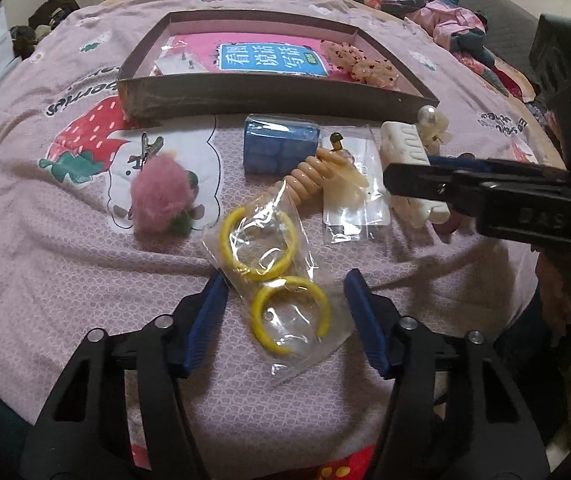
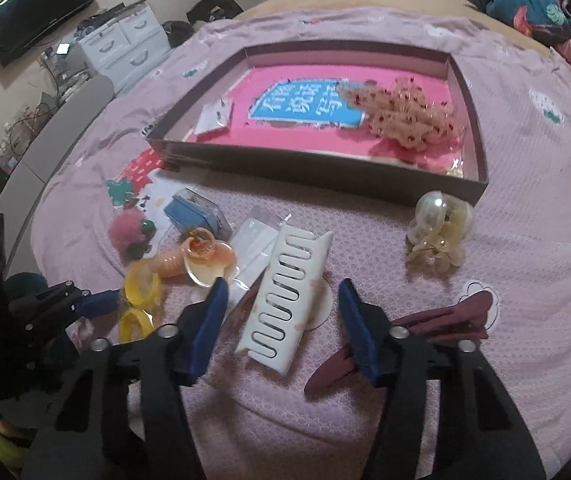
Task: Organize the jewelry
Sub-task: 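Grasp the bagged yellow bangles with the left tool while the right tool grasps the white comb clip, then carry the bangles and comb clip into the box and release both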
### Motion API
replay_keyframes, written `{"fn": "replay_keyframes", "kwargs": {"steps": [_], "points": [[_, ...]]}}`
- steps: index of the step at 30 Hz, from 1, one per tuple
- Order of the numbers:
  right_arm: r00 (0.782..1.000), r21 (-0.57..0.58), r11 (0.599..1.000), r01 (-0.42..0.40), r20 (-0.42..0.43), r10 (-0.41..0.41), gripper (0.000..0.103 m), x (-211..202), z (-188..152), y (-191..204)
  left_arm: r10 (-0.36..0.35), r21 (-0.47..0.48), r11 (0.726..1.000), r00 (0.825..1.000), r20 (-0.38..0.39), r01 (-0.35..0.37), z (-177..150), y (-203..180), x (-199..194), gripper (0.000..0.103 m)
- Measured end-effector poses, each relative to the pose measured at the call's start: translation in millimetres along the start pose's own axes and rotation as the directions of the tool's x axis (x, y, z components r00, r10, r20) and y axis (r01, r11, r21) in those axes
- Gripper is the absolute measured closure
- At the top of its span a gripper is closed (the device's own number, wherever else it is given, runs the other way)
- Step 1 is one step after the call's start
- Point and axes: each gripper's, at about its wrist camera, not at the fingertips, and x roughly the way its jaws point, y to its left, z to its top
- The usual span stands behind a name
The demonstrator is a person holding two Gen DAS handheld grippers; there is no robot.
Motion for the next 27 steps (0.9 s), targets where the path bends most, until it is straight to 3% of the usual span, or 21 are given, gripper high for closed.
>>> {"fn": "replay_keyframes", "kwargs": {"steps": [3,7,18,27], "points": [[1.0,0.014,1.0,-0.018,0.009,0.018,0.071,-1.4,-1.3,-3.5,0.0,-0.005,1.0,1.0,0.006,0.0,-0.1,4.4,-0.9,0.063],[0.999,-0.005,1.0,-0.015,0.047,0.016,0.075,-10.9,-4.7,-4.4,-0.028,-0.028,0.999,1.0,0.014,0.029,-0.4,11.1,-4.6,0.065],[0.987,0.041,0.999,-0.033,0.156,0.026,0.075,-46.2,-8.7,-21.4,-0.04,-0.061,0.997,0.997,0.072,0.044,-6.7,20.2,-32.1,0.066],[0.972,0.089,0.996,-0.008,0.234,-0.013,0.076,-81.9,-13.6,-44.4,-0.024,-0.067,0.997,0.99,0.14,0.034,6.5,22.8,-53.9,0.066]]}}
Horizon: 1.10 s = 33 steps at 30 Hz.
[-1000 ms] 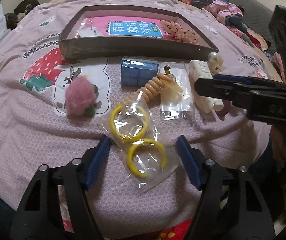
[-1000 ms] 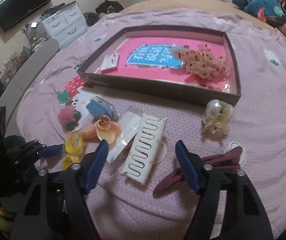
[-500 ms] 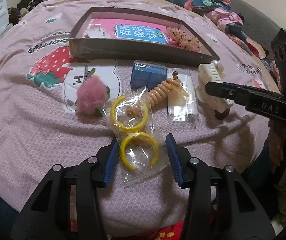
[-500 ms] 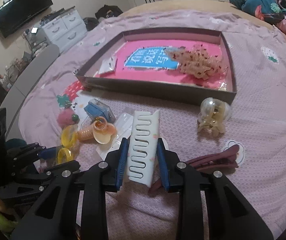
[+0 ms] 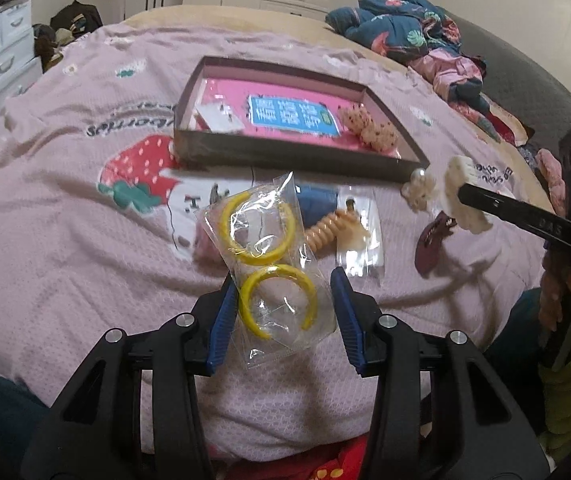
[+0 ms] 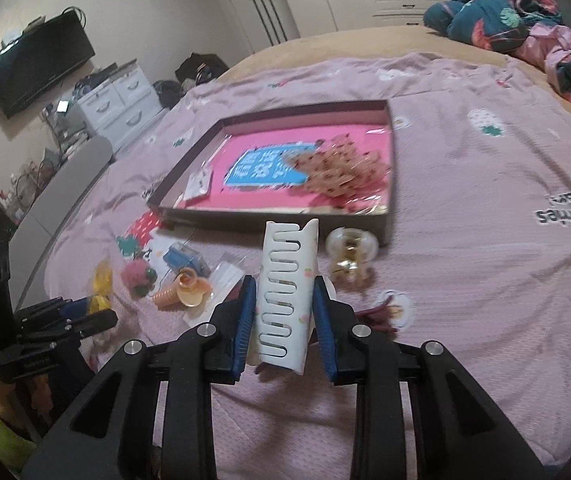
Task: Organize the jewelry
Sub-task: 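Carry the bangles and comb clip into the box and release both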
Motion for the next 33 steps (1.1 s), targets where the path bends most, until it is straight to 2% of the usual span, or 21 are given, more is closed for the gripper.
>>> {"fn": "replay_keyframes", "kwargs": {"steps": [10,18,23,33], "points": [[0.996,0.031,0.999,0.035,0.076,-0.037,0.076,-29.2,8.1,-19.4,-0.015,0.007,1.0,0.997,0.075,0.015,40.7,-3.8,-10.4,0.066],[0.991,0.019,0.999,0.05,0.126,-0.052,0.076,-45.3,16.1,-18.3,-0.029,0.031,0.999,0.991,0.128,0.025,75.4,-16.5,-10.5,0.066],[0.987,0.005,0.999,0.053,0.151,-0.053,0.076,-51.4,25.6,-12.7,-0.047,0.044,0.998,0.991,0.127,0.042,92.3,-23.3,-0.8,0.066],[0.982,-0.039,0.998,0.045,0.184,-0.037,0.076,-53.0,49.0,6.3,-0.044,0.087,0.996,0.989,0.142,0.032,121.5,-35.3,13.4,0.066]]}}
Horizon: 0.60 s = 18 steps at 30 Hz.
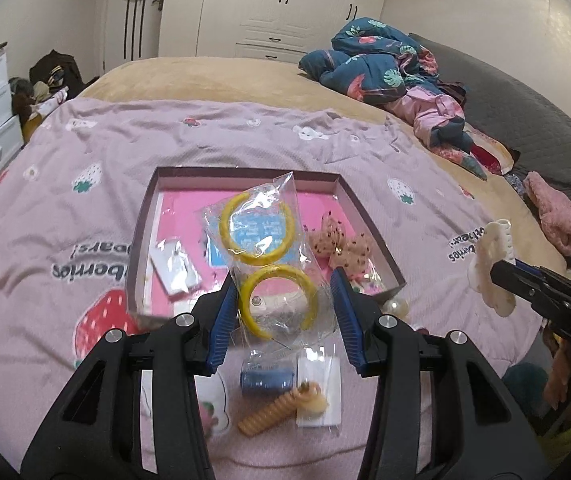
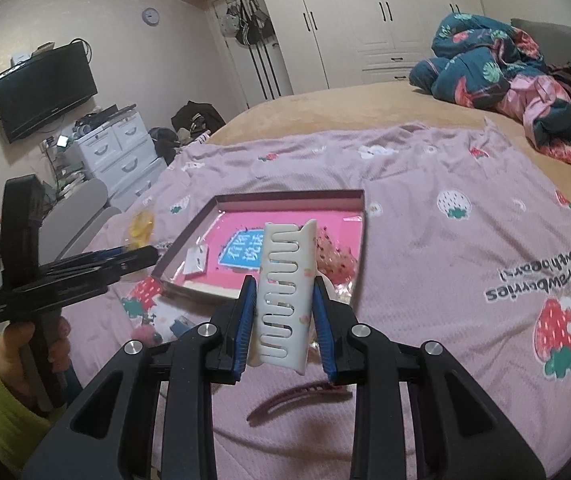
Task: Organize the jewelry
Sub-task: 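Carry the bangles and comb clip into the box and release both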
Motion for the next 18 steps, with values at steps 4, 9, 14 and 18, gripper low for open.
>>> {"fn": "replay_keyframes", "kwargs": {"steps": [4,9,14,18], "points": [[1.0,-0.012,1.0,-0.003,0.016,0.003,0.076,2.7,10.9,5.5,0.001,0.003,1.0,1.0,0.006,-0.001,11.2,2.4,5.6,0.066],[1.0,-0.023,1.0,0.005,0.025,-0.005,0.076,8.7,23.8,8.6,-0.009,0.0,1.0,1.0,-0.021,0.009,23.0,8.1,24.3,0.066],[0.999,-0.02,1.0,0.018,0.033,-0.017,0.076,17.4,38.1,6.2,-0.014,0.015,1.0,0.999,-0.039,0.014,33.5,10.1,44.0,0.066],[0.999,-0.016,0.999,0.028,0.031,-0.028,0.076,28.9,48.0,1.1,-0.011,0.029,1.0,0.998,-0.056,0.013,39.9,10.9,59.6,0.066]]}}
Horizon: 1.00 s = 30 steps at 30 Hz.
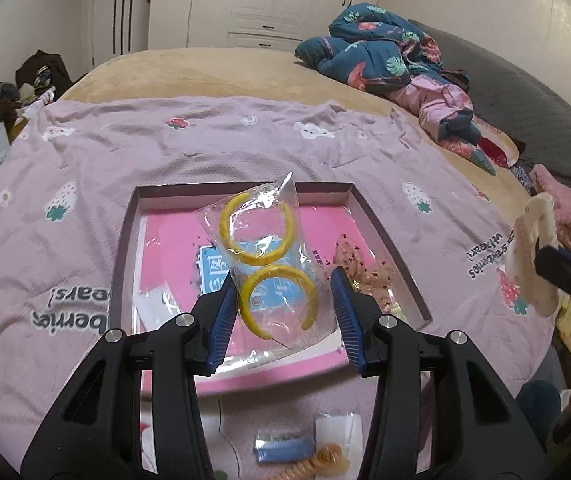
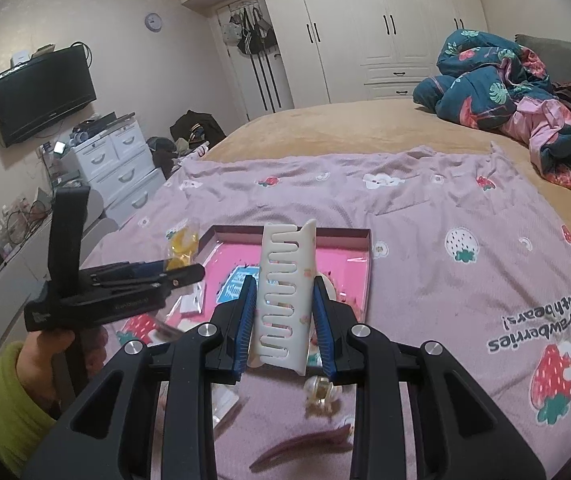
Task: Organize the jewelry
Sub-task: 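Carry the bangles and comb clip into the box and release both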
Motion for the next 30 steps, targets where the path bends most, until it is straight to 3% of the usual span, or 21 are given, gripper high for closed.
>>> {"fn": "replay_keyframes", "kwargs": {"steps": [14,30], "points": [[0.998,0.042,0.998,0.05,-0.04,-0.048,0.076,56.0,13.3,-26.0,0.006,-0.003,1.0,0.995,-0.102,-0.007,-6.5,10.5,54.6,0.065],[0.982,0.032,0.996,0.085,-0.169,-0.079,0.076,126.7,-14.1,-32.5,0.031,0.006,1.0,0.984,-0.176,-0.03,-20.6,17.8,82.5,0.065]]}}
